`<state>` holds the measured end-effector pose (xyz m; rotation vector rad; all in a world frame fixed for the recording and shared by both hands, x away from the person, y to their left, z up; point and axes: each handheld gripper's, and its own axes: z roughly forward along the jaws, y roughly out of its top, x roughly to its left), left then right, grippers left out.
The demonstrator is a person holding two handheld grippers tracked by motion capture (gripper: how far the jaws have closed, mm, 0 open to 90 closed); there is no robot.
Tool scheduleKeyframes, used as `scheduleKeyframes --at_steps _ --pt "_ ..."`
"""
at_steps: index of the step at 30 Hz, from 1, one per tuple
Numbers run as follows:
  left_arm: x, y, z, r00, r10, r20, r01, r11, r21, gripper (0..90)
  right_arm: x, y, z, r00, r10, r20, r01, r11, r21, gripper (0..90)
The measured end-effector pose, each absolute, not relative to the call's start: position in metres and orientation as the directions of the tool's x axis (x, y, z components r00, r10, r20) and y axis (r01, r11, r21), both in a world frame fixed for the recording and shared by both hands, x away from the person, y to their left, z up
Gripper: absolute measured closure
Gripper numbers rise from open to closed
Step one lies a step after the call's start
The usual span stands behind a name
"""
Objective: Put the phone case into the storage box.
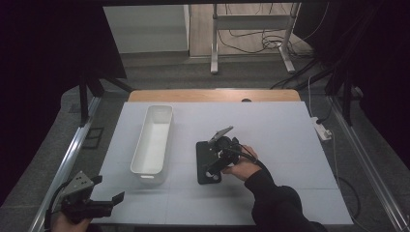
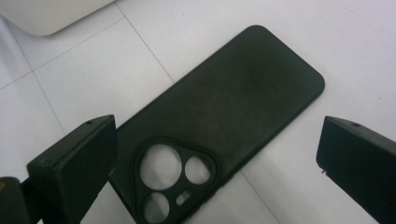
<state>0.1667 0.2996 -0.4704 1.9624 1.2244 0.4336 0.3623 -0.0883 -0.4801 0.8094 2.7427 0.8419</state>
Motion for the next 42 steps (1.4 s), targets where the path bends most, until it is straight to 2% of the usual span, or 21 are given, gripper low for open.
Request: scheduleKeyframes --at_steps 6,8,9,11,12,13,14,15,17,22,42 --pt "0.167 0.300 -0.470 0.480 0.870 -0.110 0.610 -0.240 0.755 1.5 0.369 -0.077 -0.482 -0.843 0.538 0.029 0.464 0.697 0.548 0.0" --pt "0.167 0.300 -0.470 0.480 0.870 -0.110 0.610 -0.240 0.755 1.5 0.370 -0.075 -0.483 -0.842 0.538 0.027 0.466 0.702 0.539 2.5" --pt "0.167 0.300 -0.470 0.480 0.870 -0.110 0.610 -0.241 0.755 1.5 0.372 -0.071 -0.484 -0.842 0.539 0.007 0.460 0.712 0.531 9.1" --pt "0.167 0.300 -0.471 0.479 0.871 -0.112 0.610 -0.238 0.756 1.5 0.373 -0.069 -0.484 -0.842 0.540 -0.005 0.456 0.717 0.527 16.2" --pt "0.167 0.300 -0.471 0.479 0.871 -0.112 0.610 -0.238 0.756 1.5 0.373 -0.069 -0.484 -0.842 0.540 -0.005 0.456 0.717 0.527 16.2" --pt "0.167 0.300 -0.471 0.479 0.870 -0.113 0.610 -0.237 0.756 1.5 0.375 -0.068 -0.485 -0.844 0.537 -0.009 0.453 0.720 0.526 31.7" --pt "0.167 0.300 -0.471 0.480 0.870 -0.116 0.611 -0.236 0.756 1.5 0.377 -0.068 -0.484 -0.844 0.536 0.007 0.459 0.716 0.525 38.5" --pt "0.167 0.300 -0.471 0.480 0.870 -0.116 0.611 -0.236 0.756 1.5 0.377 -0.068 -0.484 -0.844 0.536 0.007 0.459 0.716 0.525 38.5" --pt "0.167 0.300 -0.470 0.480 0.870 -0.115 0.610 -0.237 0.756 1.5 0.379 -0.068 -0.485 -0.843 0.537 0.018 0.468 0.718 0.515 50.1" --pt "0.167 0.300 -0.471 0.481 0.869 -0.114 0.610 -0.239 0.756 1.6 0.383 -0.068 -0.487 -0.858 0.514 0.020 0.454 0.738 0.500 88.3" --pt "0.168 0.300 -0.471 0.485 0.867 -0.116 0.613 -0.243 0.752 1.7 0.398 -0.033 -0.498 -0.891 0.452 0.042 0.406 0.753 0.518 89.5"
